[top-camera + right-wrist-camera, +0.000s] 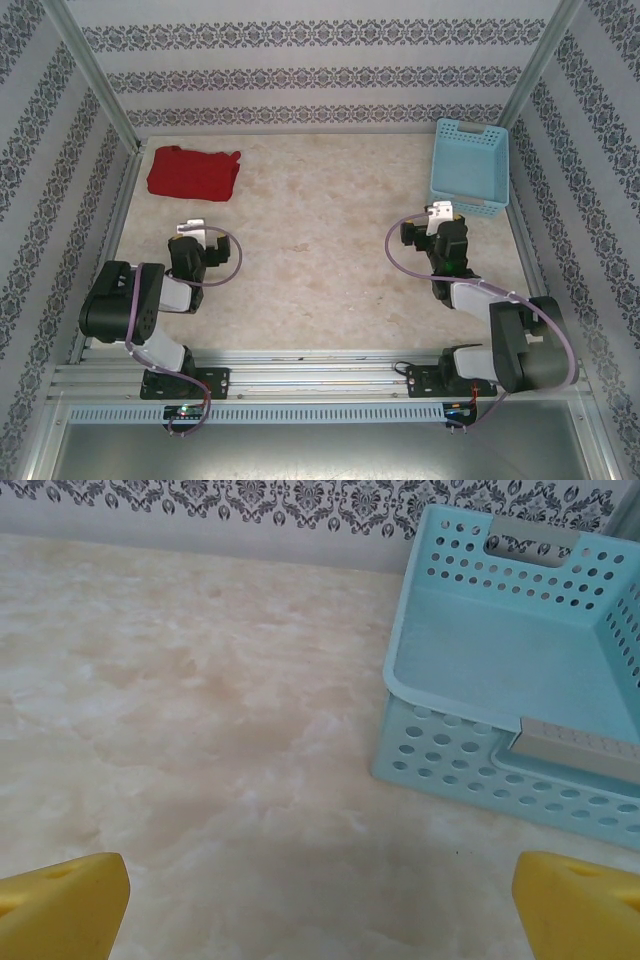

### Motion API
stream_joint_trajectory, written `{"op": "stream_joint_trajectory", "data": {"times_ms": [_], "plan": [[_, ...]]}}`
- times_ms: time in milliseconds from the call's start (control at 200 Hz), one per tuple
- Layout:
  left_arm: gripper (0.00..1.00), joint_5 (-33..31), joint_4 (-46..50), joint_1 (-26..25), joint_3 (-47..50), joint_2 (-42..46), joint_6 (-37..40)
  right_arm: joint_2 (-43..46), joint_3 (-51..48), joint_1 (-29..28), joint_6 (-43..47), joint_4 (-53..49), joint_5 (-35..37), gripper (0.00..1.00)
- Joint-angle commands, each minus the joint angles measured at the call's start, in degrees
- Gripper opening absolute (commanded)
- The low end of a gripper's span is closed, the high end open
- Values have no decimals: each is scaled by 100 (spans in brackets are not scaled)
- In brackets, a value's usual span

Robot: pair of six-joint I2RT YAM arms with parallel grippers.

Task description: Fold the inside-out t-shirt

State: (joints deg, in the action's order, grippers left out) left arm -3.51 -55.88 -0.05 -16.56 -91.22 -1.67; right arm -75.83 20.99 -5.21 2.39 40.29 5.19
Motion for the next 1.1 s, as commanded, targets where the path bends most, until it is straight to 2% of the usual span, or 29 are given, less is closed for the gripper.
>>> {"op": "stream_joint_trajectory", "data": {"times_ms": [0,55,150,220,280,415,530,1094], "plan": [[100,53,-216,-55,-341,16,144,-321,-87,187,-7,727,-559,98],[100,-52,269,-45,-565,62,79,-520,-23,230,-35,810,-625,98],[100,-102,187,-46,-532,49,65,-802,93,322,-153,846,-625,98],[100,-361,8,-41,-459,30,8,-1042,191,360,-268,897,-516,98],[100,-475,-85,-47,-395,43,-87,-1035,188,518,-443,871,-507,98],[100,-511,-123,-47,-383,42,-70,-1041,177,427,-386,901,-302,98],[100,-502,-134,-42,-371,43,-78,-1045,63,286,-457,1123,370,98],[100,-580,-547,-47,-146,60,-115,-1039,98,326,-465,1060,219,98]]}}
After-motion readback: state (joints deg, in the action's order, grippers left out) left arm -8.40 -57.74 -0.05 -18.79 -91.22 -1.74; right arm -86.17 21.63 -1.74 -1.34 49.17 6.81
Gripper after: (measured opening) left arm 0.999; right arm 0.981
